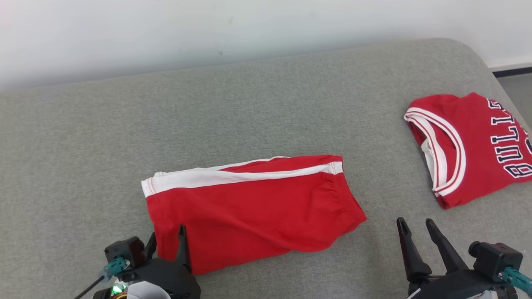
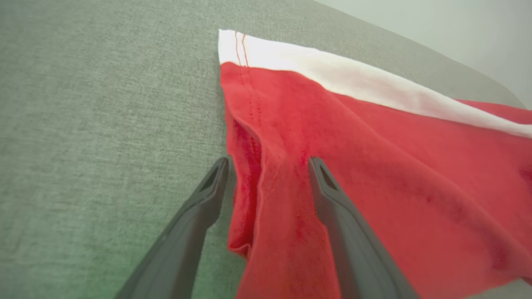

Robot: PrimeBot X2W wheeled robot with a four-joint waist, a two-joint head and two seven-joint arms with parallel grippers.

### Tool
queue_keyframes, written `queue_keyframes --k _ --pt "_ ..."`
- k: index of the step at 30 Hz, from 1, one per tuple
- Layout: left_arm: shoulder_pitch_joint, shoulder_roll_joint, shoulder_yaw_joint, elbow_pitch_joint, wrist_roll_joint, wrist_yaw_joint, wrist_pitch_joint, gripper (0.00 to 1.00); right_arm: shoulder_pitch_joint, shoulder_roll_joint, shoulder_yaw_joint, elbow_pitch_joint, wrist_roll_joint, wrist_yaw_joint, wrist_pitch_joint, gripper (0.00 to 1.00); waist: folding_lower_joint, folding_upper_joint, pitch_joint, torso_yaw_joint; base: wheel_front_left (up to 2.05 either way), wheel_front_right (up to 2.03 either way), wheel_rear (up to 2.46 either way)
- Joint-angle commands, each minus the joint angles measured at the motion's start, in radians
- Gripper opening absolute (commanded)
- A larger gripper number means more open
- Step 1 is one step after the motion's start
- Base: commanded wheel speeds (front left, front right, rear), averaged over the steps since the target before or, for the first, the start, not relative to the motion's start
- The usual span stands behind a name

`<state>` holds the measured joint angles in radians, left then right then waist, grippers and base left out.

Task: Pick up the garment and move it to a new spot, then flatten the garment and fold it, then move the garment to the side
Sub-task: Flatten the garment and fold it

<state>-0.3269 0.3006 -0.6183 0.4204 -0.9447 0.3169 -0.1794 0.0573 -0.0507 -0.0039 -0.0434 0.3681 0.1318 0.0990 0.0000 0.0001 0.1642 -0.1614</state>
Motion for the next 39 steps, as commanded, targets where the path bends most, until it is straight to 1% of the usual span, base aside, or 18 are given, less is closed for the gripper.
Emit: queue_keyframes --k 1,4,7,9,11,15,17,18,19,22,26,28,31,36,39 --pt "0.019 -0.006 0.009 -0.007 -0.004 -0.006 -0.025 1.0 0.008 0.0 -0.008 -0.008 -0.008 -0.002 0.013 1.0 0.0 -0.0001 -0.018 0.021 0.0 0.0 0.0" --pt "0.034 -0.003 0.027 -0.027 0.026 -0.018 -0.065 1.0 0.009 0.001 -0.014 -0.018 -0.017 -0.002 0.058 1.0 0.0 -0.0001 -0.035 0.045 0.0 0.0 0.0" --pt "0.062 0.006 0.057 -0.06 0.079 -0.033 -0.084 1.0 0.009 0.0 -0.034 -0.034 -0.029 -0.002 0.114 1.0 0.0 -0.0001 -0.052 0.073 0.0 0.0 0.0" --pt "0.082 0.011 0.109 -0.108 0.141 -0.038 -0.086 1.0 0.005 0.0 -0.055 -0.042 -0.028 -0.002 0.153 1.0 0.0 -0.0001 -0.063 0.091 0.0 0.0 0.0" --pt "0.131 0.001 0.166 -0.165 0.214 -0.05 -0.085 1.0 0.001 0.0 -0.086 -0.041 -0.004 -0.002 0.205 1.0 0.0 -0.0001 -0.073 0.108 0.0 0.0 0.0" --pt "0.229 -0.022 0.28 -0.27 0.358 -0.09 -0.085 1.0 -0.026 0.0 -0.126 -0.037 0.047 -0.002 0.334 1.0 0.0 -0.0001 -0.088 0.139 0.0 0.0 0.0" --pt "0.283 -0.038 0.319 -0.3 0.422 -0.117 -0.085 1.0 -0.037 0.0 -0.151 -0.023 0.094 -0.002 0.407 1.0 0.0 -0.0001 -0.094 0.153 0.0 0.0 0.0" --pt "0.307 -0.047 0.34 -0.314 0.448 -0.131 -0.085 1.0 -0.048 0.0 -0.158 -0.022 0.105 -0.002 0.446 1.0 0.0 -0.0001 -0.095 0.159 0.0 0.0 0.0" --pt "0.307 -0.047 0.34 -0.314 0.448 -0.131 -0.085 1.0 -0.048 0.0 -0.158 -0.022 0.105 -0.002 0.446 1.0 0.0 -0.0001 -0.095 0.159 0.0 0.0 0.0" --pt "0.362 -0.08 0.391 -0.339 0.505 -0.173 -0.085 1.0 -0.093 0.0 -0.182 -0.041 0.119 -0.002 0.533 1.0 0.0 -0.0001 -0.097 0.179 0.0 0.0 0.0" --pt "0.416 -0.119 0.448 -0.355 0.551 -0.232 -0.086 1.0 -0.15 0.0 -0.196 -0.066 0.077 -0.002 0.657 1.0 0.0 -0.0001 -0.093 0.198 0.0 0.0 0.0" --pt "0.431 -0.132 0.471 -0.354 0.57 -0.259 -0.086 1.0 -0.18 0.0 -0.205 -0.055 0.065 -0.002 0.728 1.0 0.0 -0.0001 -0.09 0.204 0.0 0.0 0.0" --pt "0.445 -0.149 0.501 -0.355 0.589 -0.297 -0.086 1.0 -0.232 0.0 -0.212 -0.046 0.016 -0.002 0.819 1.0 0.0 -0.0001 -0.08 0.217 0.0 0.0 0.0" --pt "0.445 -0.154 0.534 -0.354 0.632 -0.362 -0.086 1.0 -0.305 0.0 -0.235 -0.006 -0.072 -0.002 0.907 1.0 0.0 -0.0001 -0.056 0.237 0.0 0.0 0.0" --pt "0.441 -0.162 0.561 -0.358 0.642 -0.389 -0.086 1.0 -0.337 0.0 -0.245 0.011 -0.105 -0.002 0.94 1.0 0.0 -0.0001 -0.038 0.249 0.0 0.0 0.0"
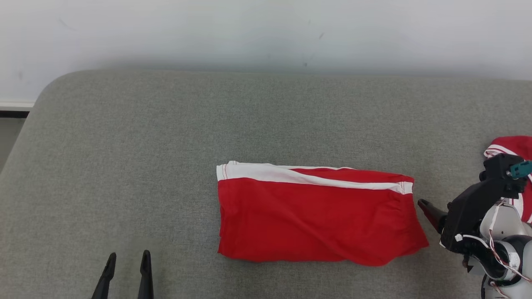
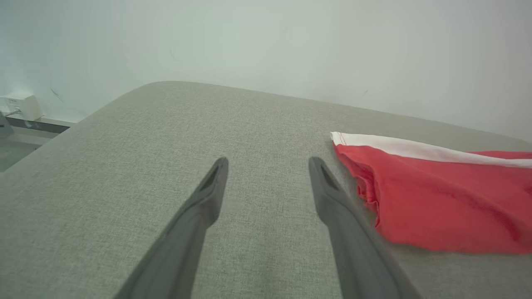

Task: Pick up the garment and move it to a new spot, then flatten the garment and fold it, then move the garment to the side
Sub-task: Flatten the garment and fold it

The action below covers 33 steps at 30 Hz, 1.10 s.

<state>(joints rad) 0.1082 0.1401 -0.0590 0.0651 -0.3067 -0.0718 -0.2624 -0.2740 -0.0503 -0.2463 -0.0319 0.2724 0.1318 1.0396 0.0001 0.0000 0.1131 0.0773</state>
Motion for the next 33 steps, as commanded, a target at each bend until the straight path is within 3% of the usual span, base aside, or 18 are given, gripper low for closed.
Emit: queue_keyframes --k 1,15,33 --pt "0.006 -0.005 0.009 -0.002 0.008 -0.008 -0.003 1.0 -0.01 0.0 -0.002 0.002 -0.025 -0.002 0.008 1.0 -0.0001 0.0 0.018 0.013 0.0 0.0 0.0" --pt "-0.022 -0.039 0.056 0.018 0.046 -0.05 -0.003 1.0 -0.055 0.0 -0.013 0.061 -0.034 -0.002 0.019 1.0 -0.0001 0.0 0.078 0.038 0.0 0.0 0.0" --pt "-0.06 -0.055 0.05 0.045 0.054 -0.058 -0.003 1.0 -0.097 0.0 -0.026 0.209 -0.088 -0.002 -0.01 1.0 -0.0001 0.0 0.122 0.065 0.0 0.0 0.0"
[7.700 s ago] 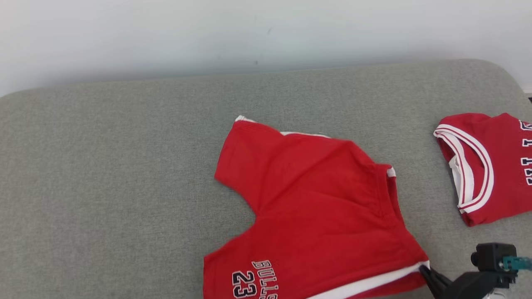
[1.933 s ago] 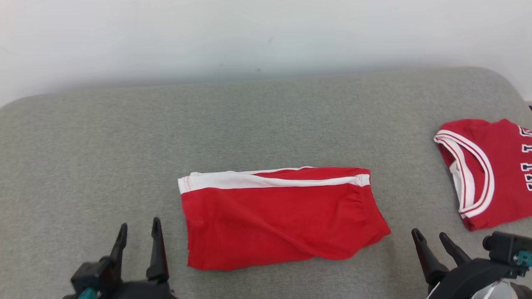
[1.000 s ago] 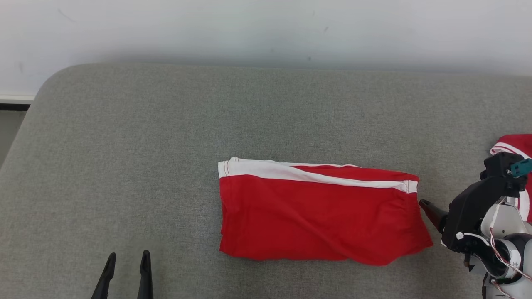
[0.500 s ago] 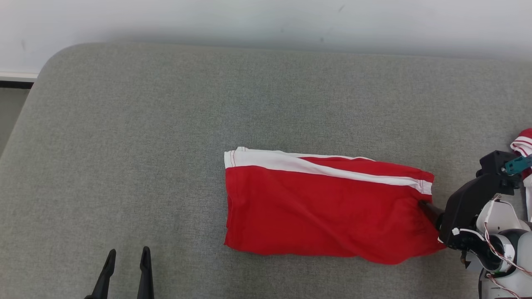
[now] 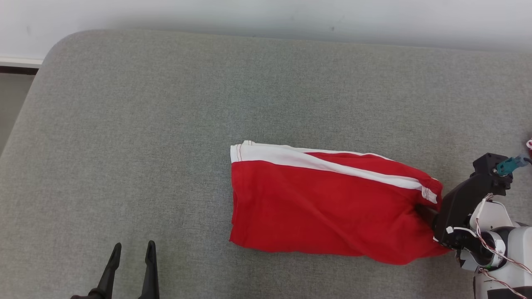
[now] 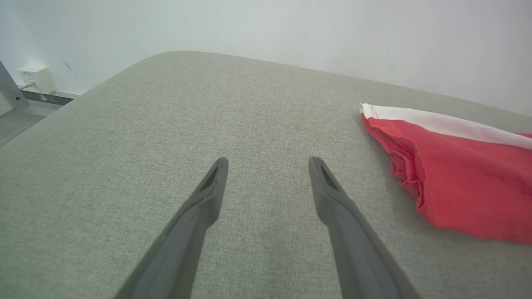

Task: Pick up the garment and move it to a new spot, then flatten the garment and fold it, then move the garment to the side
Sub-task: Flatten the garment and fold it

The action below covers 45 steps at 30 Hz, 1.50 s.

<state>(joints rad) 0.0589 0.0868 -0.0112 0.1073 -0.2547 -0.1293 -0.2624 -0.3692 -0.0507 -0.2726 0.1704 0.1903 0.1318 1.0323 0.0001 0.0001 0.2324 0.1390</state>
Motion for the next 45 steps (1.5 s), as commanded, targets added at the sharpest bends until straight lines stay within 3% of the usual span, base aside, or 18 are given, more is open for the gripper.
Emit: queue_keyframes --k 1,6,7,8,10,18,31,38,45 --pt "-0.014 -0.002 0.002 0.004 0.004 0.0 -0.003 1.0 -0.002 0.001 0.001 0.018 -0.009 -0.002 -0.003 1.0 -0.0001 -0.0001 0.004 0.005 0.0 0.0 0.0" --pt "-0.022 -0.006 0.004 0.004 0.005 -0.001 -0.003 1.0 -0.007 0.002 0.006 0.06 -0.025 -0.002 -0.014 1.0 -0.0001 -0.0001 0.009 0.013 0.0 0.0 0.0" --pt "-0.022 -0.006 0.004 0.003 0.004 -0.001 -0.003 1.0 -0.013 0.002 0.007 0.065 -0.031 -0.002 -0.019 0.46 -0.0001 -0.0001 0.01 0.014 0.0 0.0 0.0" --pt "-0.022 -0.007 0.002 0.003 0.003 -0.001 -0.003 1.0 -0.019 0.002 0.007 0.069 -0.041 -0.002 -0.021 0.39 -0.0001 -0.0001 0.012 0.014 0.0 0.0 0.0" --pt "-0.023 -0.008 0.001 0.005 0.003 -0.001 -0.003 1.0 -0.029 0.002 0.011 0.073 -0.051 -0.002 -0.029 0.0 -0.0001 -0.0001 0.014 0.015 0.0 0.0 0.0" --pt "-0.014 -0.013 -0.01 0.008 0.004 -0.001 -0.003 1.0 -0.053 -0.002 -0.075 0.037 -0.118 -0.002 -0.055 0.0 -0.0001 -0.0001 0.001 0.01 0.0 0.0 0.0" --pt "0.014 -0.011 0.01 0.004 0.004 0.0 -0.003 1.0 -0.007 -0.001 -0.194 -0.173 -0.257 -0.002 0.026 0.0 -0.0001 -0.0001 -0.038 -0.038 0.0 0.0 0.0" --pt "0.018 -0.007 0.002 0.009 0.001 0.0 -0.003 1.0 -0.032 0.0 -0.16 -0.185 -0.122 -0.002 0.071 0.0 -0.0001 -0.0001 -0.047 -0.047 0.0 0.0 0.0" --pt "0.009 -0.005 -0.008 0.014 -0.003 0.0 -0.003 1.0 -0.058 0.0 -0.042 -0.157 0.004 -0.002 0.096 0.0 -0.0001 -0.0001 -0.047 -0.033 0.0 0.0 0.0"
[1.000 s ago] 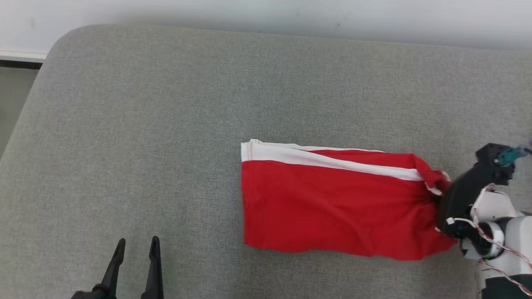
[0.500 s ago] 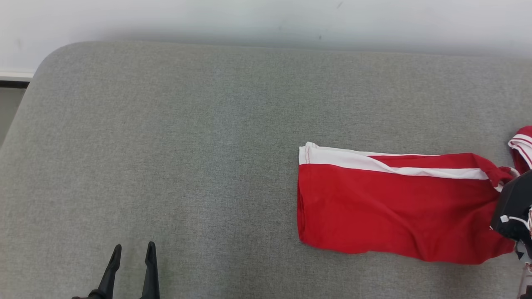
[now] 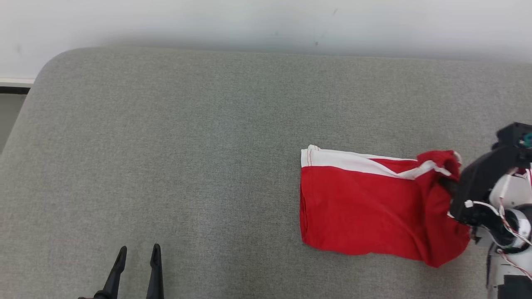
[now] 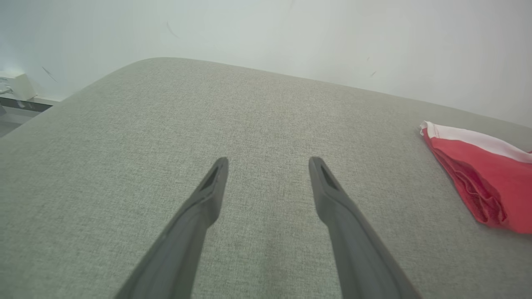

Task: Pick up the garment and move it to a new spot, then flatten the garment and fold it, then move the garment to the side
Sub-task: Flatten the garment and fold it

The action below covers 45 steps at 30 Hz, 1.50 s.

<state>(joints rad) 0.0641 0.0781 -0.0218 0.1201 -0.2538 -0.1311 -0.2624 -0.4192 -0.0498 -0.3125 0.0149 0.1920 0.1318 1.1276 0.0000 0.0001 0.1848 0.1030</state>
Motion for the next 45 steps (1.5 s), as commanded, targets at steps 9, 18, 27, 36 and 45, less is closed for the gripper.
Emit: queue_keyframes --k 9,18,27,36,45 --pt "0.002 0.002 0.005 0.004 -0.008 0.001 -0.003 1.0 -0.039 -0.001 0.196 0.065 0.11 -0.002 -0.005 0.0 0.0 -0.0001 0.006 0.036 0.0 0.0 0.0" --pt "-0.013 -0.005 -0.008 0.003 -0.012 0.001 -0.003 1.0 -0.1 -0.001 0.322 0.171 0.161 -0.002 -0.075 0.0 0.0 -0.0001 0.023 0.062 0.0 0.0 0.0" --pt "-0.026 -0.011 -0.013 0.008 -0.019 0.001 -0.003 1.0 -0.148 -0.001 0.367 0.307 0.179 -0.002 -0.137 0.12 0.0 -0.0001 0.038 0.084 0.0 0.0 0.0" --pt "-0.013 -0.016 -0.003 0.011 -0.013 0.001 -0.003 1.0 -0.159 -0.001 0.382 0.311 0.266 -0.002 -0.223 1.0 0.0 -0.0001 0.02 0.072 0.0 0.0 0.0" --pt "0.014 -0.017 0.015 -0.001 0.004 0.001 -0.003 1.0 -0.013 -0.002 0.251 0.138 0.246 -0.002 -0.365 1.0 0.0 -0.0001 -0.029 0.034 0.0 0.0 0.0"
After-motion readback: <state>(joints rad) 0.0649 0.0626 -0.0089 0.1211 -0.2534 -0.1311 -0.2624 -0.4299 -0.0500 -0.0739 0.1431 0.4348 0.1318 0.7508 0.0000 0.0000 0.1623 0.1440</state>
